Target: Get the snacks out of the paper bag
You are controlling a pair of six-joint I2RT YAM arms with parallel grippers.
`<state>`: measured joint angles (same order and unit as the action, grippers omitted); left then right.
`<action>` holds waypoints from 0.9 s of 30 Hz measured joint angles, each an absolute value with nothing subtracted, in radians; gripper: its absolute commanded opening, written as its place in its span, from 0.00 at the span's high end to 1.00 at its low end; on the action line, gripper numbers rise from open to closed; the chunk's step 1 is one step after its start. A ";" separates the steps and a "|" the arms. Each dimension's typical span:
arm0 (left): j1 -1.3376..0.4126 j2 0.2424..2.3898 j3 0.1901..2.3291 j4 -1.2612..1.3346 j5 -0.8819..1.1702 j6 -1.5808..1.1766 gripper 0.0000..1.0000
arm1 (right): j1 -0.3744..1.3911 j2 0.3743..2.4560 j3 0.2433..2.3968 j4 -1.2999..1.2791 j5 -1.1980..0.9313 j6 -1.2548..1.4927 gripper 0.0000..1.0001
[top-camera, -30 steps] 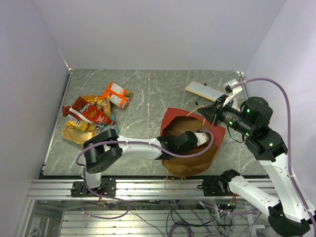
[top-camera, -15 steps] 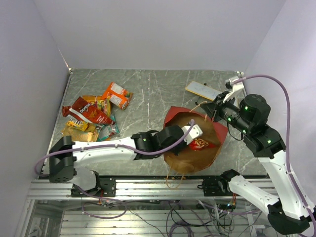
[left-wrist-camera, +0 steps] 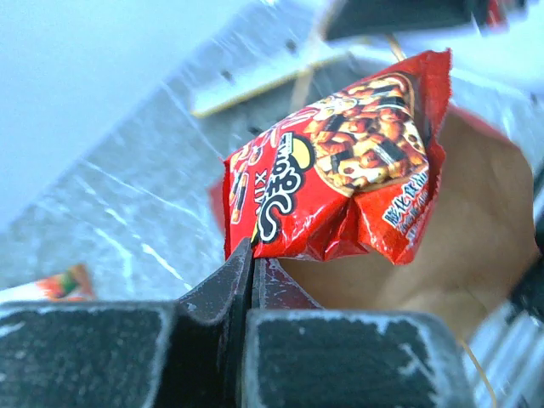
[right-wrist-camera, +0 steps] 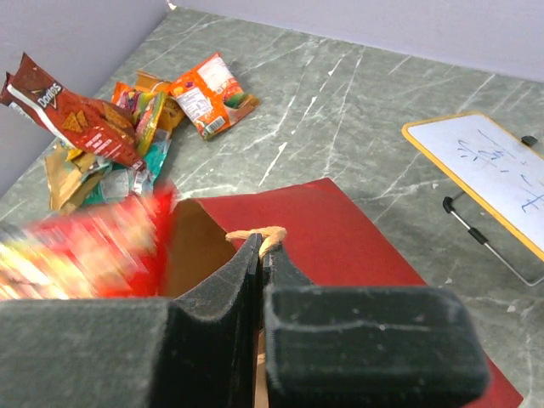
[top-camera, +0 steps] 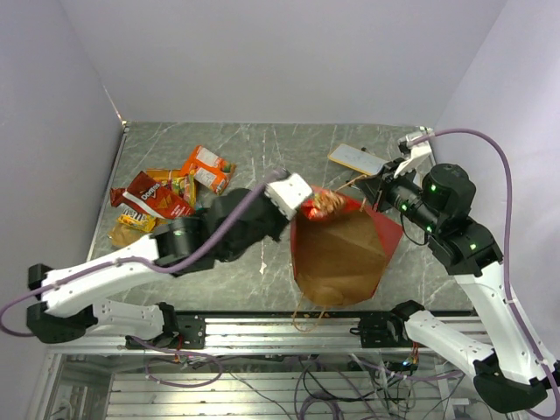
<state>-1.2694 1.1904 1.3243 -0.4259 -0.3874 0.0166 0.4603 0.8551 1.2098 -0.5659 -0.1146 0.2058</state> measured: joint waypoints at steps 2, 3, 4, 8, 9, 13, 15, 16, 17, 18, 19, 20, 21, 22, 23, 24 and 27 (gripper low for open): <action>-1.256 1.145 1.362 -0.421 -0.451 0.051 0.93 | 0.460 0.855 1.209 -0.562 -0.115 0.210 1.00; -1.245 1.118 1.375 -0.409 -0.495 0.071 0.93 | 0.460 0.855 1.209 -0.554 -0.117 0.214 1.00; -1.232 1.094 1.385 -0.393 -0.542 0.088 0.93 | 0.460 0.855 1.209 -0.550 -0.119 0.217 1.00; -1.153 1.076 1.414 -0.337 -0.717 0.126 0.93 | 0.460 0.860 1.209 -0.544 -0.122 0.218 1.00; -1.128 1.087 1.422 -0.333 -0.752 0.123 0.93 | 0.460 0.861 1.209 -0.544 -0.122 0.218 1.00; -0.965 1.188 1.452 -0.361 -0.853 0.059 0.93 | 0.460 0.860 1.209 -0.542 -0.123 0.229 1.00; -0.874 1.262 1.475 -0.418 -0.862 0.017 0.93 | 0.460 0.859 1.209 -0.543 -0.123 0.232 1.00; -0.819 1.313 1.500 -0.462 -0.864 -0.003 0.93 | 0.460 0.859 1.210 -0.544 -0.123 0.232 1.00; -0.769 1.365 1.526 -0.501 -0.867 -0.020 0.93 | 0.460 0.859 1.210 -0.545 -0.122 0.231 1.00; -0.727 1.413 1.552 -0.538 -0.870 -0.034 0.93 | 0.460 0.859 1.210 -0.546 -0.122 0.231 1.00; -0.686 1.464 1.578 -0.574 -0.871 -0.045 0.93 | 0.460 0.859 1.210 -0.547 -0.121 0.231 1.00; -0.646 1.510 1.600 -0.605 -0.874 -0.053 0.93 | 0.460 0.859 1.210 -0.546 -0.120 0.231 1.00; -0.608 1.555 1.618 -0.634 -0.875 -0.059 0.93 | 0.460 0.859 1.210 -0.545 -0.120 0.232 1.00; -0.565 1.605 1.635 -0.664 -0.881 -0.062 0.93 | 0.460 0.859 1.210 -0.542 -0.120 0.235 1.00; -0.535 1.637 1.643 -0.682 -0.883 -0.062 0.93 | 0.460 0.859 1.210 -0.541 -0.121 0.237 1.00; -0.507 1.666 1.646 -0.694 -0.884 -0.062 0.93 | 0.460 0.859 1.210 -0.540 -0.123 0.239 1.00; -0.418 1.733 1.647 -0.710 -0.867 -0.052 0.93 | 0.460 0.859 1.210 -0.541 -0.125 0.242 1.00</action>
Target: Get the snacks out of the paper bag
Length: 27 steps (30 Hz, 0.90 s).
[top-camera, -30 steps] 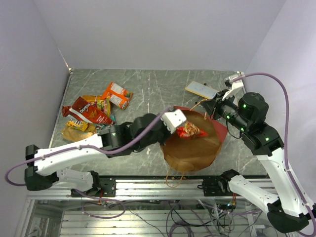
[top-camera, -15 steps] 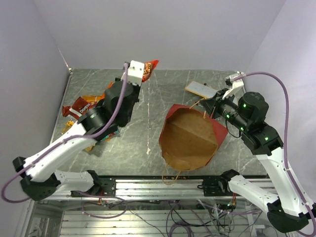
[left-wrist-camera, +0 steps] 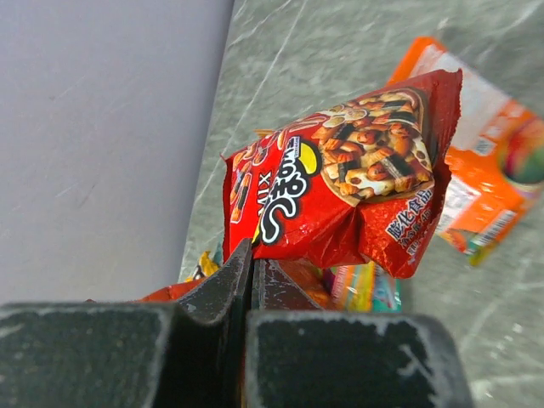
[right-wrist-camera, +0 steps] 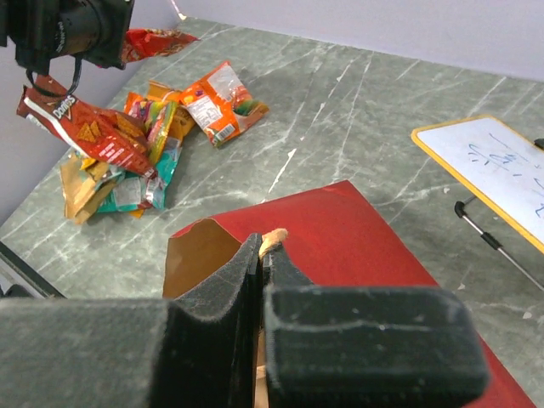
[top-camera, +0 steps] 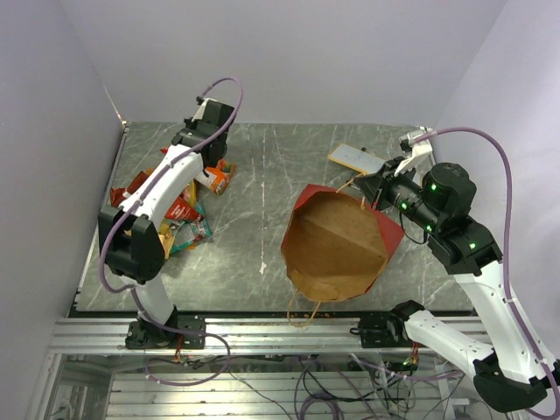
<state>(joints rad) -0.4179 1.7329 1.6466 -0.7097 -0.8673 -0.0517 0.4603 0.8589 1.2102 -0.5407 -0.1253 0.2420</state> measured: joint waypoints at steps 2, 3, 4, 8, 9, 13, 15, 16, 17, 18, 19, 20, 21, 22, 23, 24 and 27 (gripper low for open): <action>-0.383 1.759 1.647 -0.710 -0.860 -0.044 0.93 | 0.460 0.857 1.210 -0.544 -0.123 0.242 1.00; -0.364 1.778 1.652 -0.713 -0.862 -0.040 0.93 | 0.460 0.855 1.210 -0.544 -0.122 0.242 1.00; -0.352 1.803 1.663 -0.720 -0.864 -0.035 0.93 | 0.460 0.851 1.210 -0.543 -0.122 0.242 1.00; -0.341 1.909 1.695 -0.749 -0.863 -0.031 0.93 | 0.460 0.836 1.210 -0.544 -0.123 0.243 1.00; -0.341 1.933 1.695 -0.762 -0.857 -0.033 0.93 | 0.460 0.835 1.210 -0.544 -0.123 0.242 1.00; -0.341 1.979 1.681 -0.803 -0.822 -0.047 0.89 | 0.460 0.834 1.210 -0.551 -0.122 0.232 1.00; -0.341 1.978 1.671 -0.813 -0.813 -0.059 0.76 | 0.460 0.833 1.209 -0.549 -0.123 0.231 1.00; -0.341 1.973 1.663 -0.812 -0.809 -0.066 0.69 | 0.460 0.833 1.209 -0.548 -0.125 0.230 1.00; -0.341 1.969 1.657 -0.813 -0.807 -0.068 0.63 | 0.460 0.833 1.209 -0.545 -0.128 0.228 1.00; -0.341 1.964 1.649 -0.814 -0.804 -0.073 0.58 | 0.460 0.835 1.209 -0.543 -0.135 0.225 1.00; -0.340 1.958 1.640 -0.816 -0.800 -0.080 0.54 | 0.460 0.840 1.210 -0.544 -0.142 0.220 1.00; -0.339 1.954 1.637 -0.822 -0.796 -0.085 0.49 | 0.460 0.847 1.214 -0.545 -0.152 0.215 1.00; -0.338 1.951 1.637 -0.828 -0.791 -0.092 0.45 | 0.460 0.856 1.221 -0.547 -0.163 0.208 1.00; -0.337 1.947 1.637 -0.833 -0.782 -0.098 0.42 | 0.460 0.866 1.227 -0.547 -0.175 0.202 1.00; -0.337 1.940 1.637 -0.839 -0.769 -0.108 0.39 | 0.460 0.880 1.235 -0.544 -0.194 0.197 1.00; -0.337 1.931 1.637 -0.844 -0.756 -0.114 0.35 | 0.460 0.892 1.242 -0.542 -0.214 0.194 1.00; -0.337 1.899 1.642 -0.864 -0.710 -0.133 0.31 | 0.460 0.925 1.262 -0.537 -0.278 0.199 1.00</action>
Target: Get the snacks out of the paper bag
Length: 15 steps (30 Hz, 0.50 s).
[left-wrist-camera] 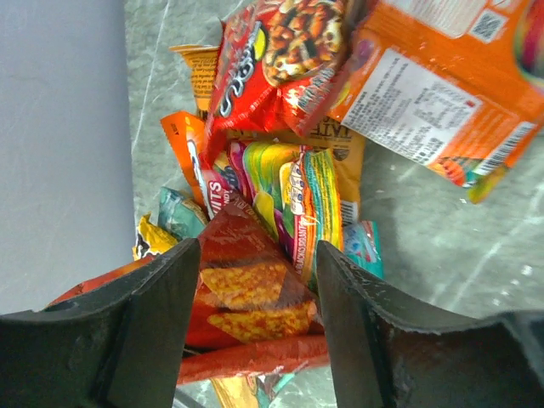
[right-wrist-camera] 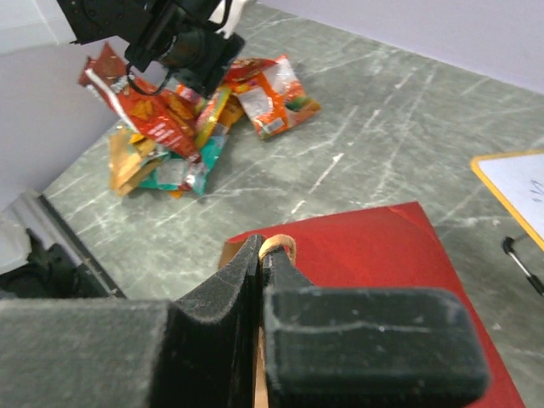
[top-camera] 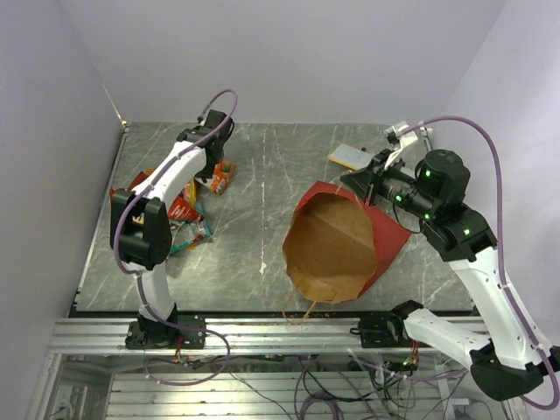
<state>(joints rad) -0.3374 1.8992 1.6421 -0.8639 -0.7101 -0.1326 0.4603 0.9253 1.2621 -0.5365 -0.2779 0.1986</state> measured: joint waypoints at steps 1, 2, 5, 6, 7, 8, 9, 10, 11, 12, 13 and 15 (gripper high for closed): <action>-0.337 1.884 1.648 -0.871 -0.690 -0.144 0.29 | 0.460 0.938 1.274 -0.534 -0.301 0.204 1.00; -0.337 1.869 1.658 -0.879 -0.672 -0.152 0.26 | 0.460 0.949 1.285 -0.532 -0.319 0.212 1.00; -0.337 1.793 1.672 -0.883 -0.600 -0.186 0.15 | 0.460 0.995 1.342 -0.506 -0.395 0.256 1.00; -0.337 1.758 1.673 -0.881 -0.574 -0.197 0.13 | 0.460 1.010 1.364 -0.493 -0.418 0.275 1.00; -0.337 1.723 1.673 -0.878 -0.547 -0.208 0.12 | 0.460 1.022 1.381 -0.482 -0.435 0.289 1.00; -0.337 1.678 1.673 -0.875 -0.517 -0.221 0.11 | 0.460 1.034 1.402 -0.467 -0.447 0.305 1.00; -0.337 1.636 1.673 -0.869 -0.490 -0.234 0.10 | 0.460 1.043 1.422 -0.456 -0.454 0.318 1.00; -0.337 1.591 1.673 -0.861 -0.461 -0.248 0.10 | 0.460 1.047 1.437 -0.451 -0.449 0.330 1.00; -0.337 1.556 1.673 -0.854 -0.438 -0.260 0.10 | 0.460 1.048 1.448 -0.451 -0.435 0.344 1.00; -0.337 1.516 1.673 -0.847 -0.412 -0.273 0.10 | 0.460 1.047 1.456 -0.455 -0.401 0.358 1.00; -0.337 1.485 1.673 -0.842 -0.393 -0.284 0.09 | 0.460 1.043 1.459 -0.463 -0.360 0.376 1.00; -0.337 1.443 1.679 -0.838 -0.361 -0.303 0.09 | 0.460 1.035 1.459 -0.500 -0.255 0.416 1.00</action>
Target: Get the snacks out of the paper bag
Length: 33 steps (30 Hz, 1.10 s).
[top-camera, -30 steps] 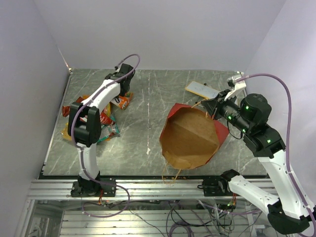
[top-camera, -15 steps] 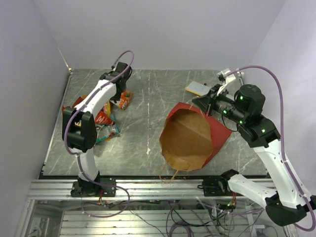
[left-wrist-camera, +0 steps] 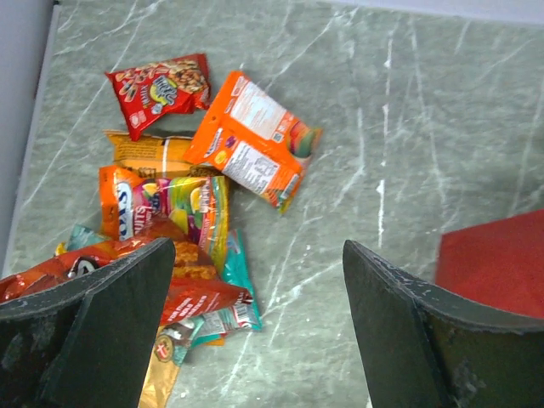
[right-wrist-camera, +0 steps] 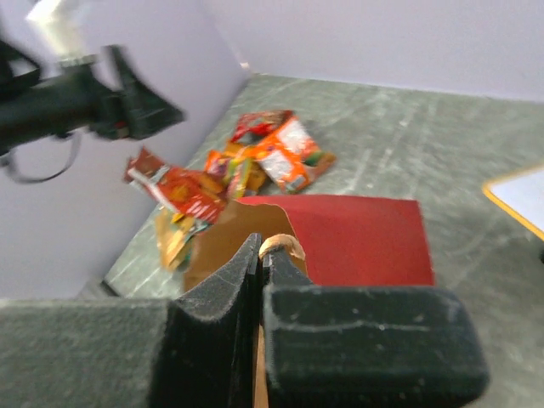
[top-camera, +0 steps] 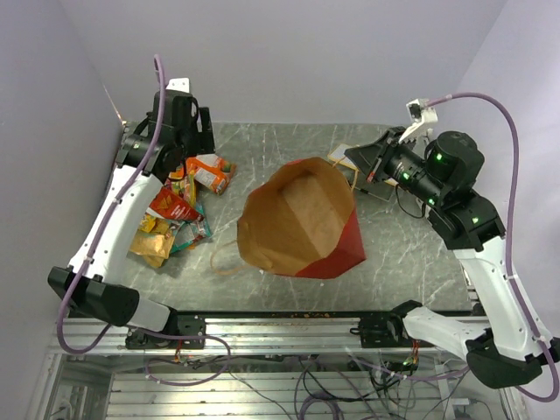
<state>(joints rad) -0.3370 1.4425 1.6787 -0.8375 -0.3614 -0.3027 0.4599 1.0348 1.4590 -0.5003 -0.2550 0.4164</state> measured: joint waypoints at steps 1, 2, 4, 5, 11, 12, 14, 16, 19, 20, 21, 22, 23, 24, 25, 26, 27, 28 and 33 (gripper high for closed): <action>-0.337 1.434 1.684 -0.838 -0.350 -0.309 0.09 | 0.459 1.034 1.459 -0.518 -0.213 0.432 1.00; -0.337 1.432 1.694 -0.840 -0.340 -0.314 0.09 | 0.459 1.036 1.459 -0.543 -0.161 0.449 1.00; -0.337 1.441 1.713 -0.844 -0.323 -0.319 0.10 | 0.458 1.049 1.459 -0.594 -0.058 0.476 1.00; -0.337 1.447 1.719 -0.846 -0.314 -0.320 0.10 | 0.457 1.061 1.461 -0.628 0.003 0.492 1.00; -0.337 1.468 1.729 -0.870 -0.274 -0.329 0.10 | 0.395 1.148 1.443 -0.813 0.275 0.524 1.00; -0.337 1.467 1.729 -0.872 -0.266 -0.332 0.10 | 0.379 1.150 1.427 -0.839 0.302 0.522 1.00; -0.337 1.462 1.729 -0.873 -0.252 -0.340 0.09 | 0.353 1.142 1.399 -0.890 0.348 0.513 1.00; -0.337 1.453 1.729 -0.873 -0.237 -0.348 0.09 | 0.337 1.131 1.385 -0.923 0.384 0.498 1.00; -0.337 1.434 1.729 -0.870 -0.213 -0.361 0.10 | 0.326 1.111 1.379 -0.952 0.415 0.455 0.96; -0.337 1.429 1.729 -0.867 -0.205 -0.367 0.10 | 0.324 1.103 1.379 -0.949 0.410 0.435 0.94; -0.337 1.425 1.731 -0.864 -0.197 -0.373 0.10 | 0.324 1.096 1.379 -0.944 0.402 0.416 0.90; -0.337 1.424 1.735 -0.863 -0.188 -0.380 0.11 | 0.324 1.090 1.379 -0.939 0.389 0.400 0.86; -0.337 1.424 1.741 -0.860 -0.177 -0.388 0.12 | 0.324 1.084 1.379 -0.931 0.372 0.381 0.82; -0.337 1.424 1.744 -0.855 -0.169 -0.395 0.12 | 0.324 1.080 1.379 -0.926 0.361 0.374 0.75; -0.337 1.424 1.745 -0.853 -0.158 -0.405 0.13 | 0.324 1.077 1.380 -0.922 0.344 0.360 0.69; -0.337 1.424 1.747 -0.851 -0.148 -0.414 0.14 | 0.324 1.075 1.380 -0.916 0.327 0.347 0.64; -0.337 1.424 1.747 -0.849 -0.136 -0.426 0.14 | 0.324 1.073 1.380 -0.913 0.314 0.337 0.57; -0.337 1.424 1.748 -0.847 -0.122 -0.438 0.15 | 0.324 1.072 1.380 -0.910 0.301 0.327 0.51; -0.337 1.423 1.756 -0.836 -0.061 -0.512 0.16 | 0.324 1.065 1.425 -0.921 0.262 0.288 0.01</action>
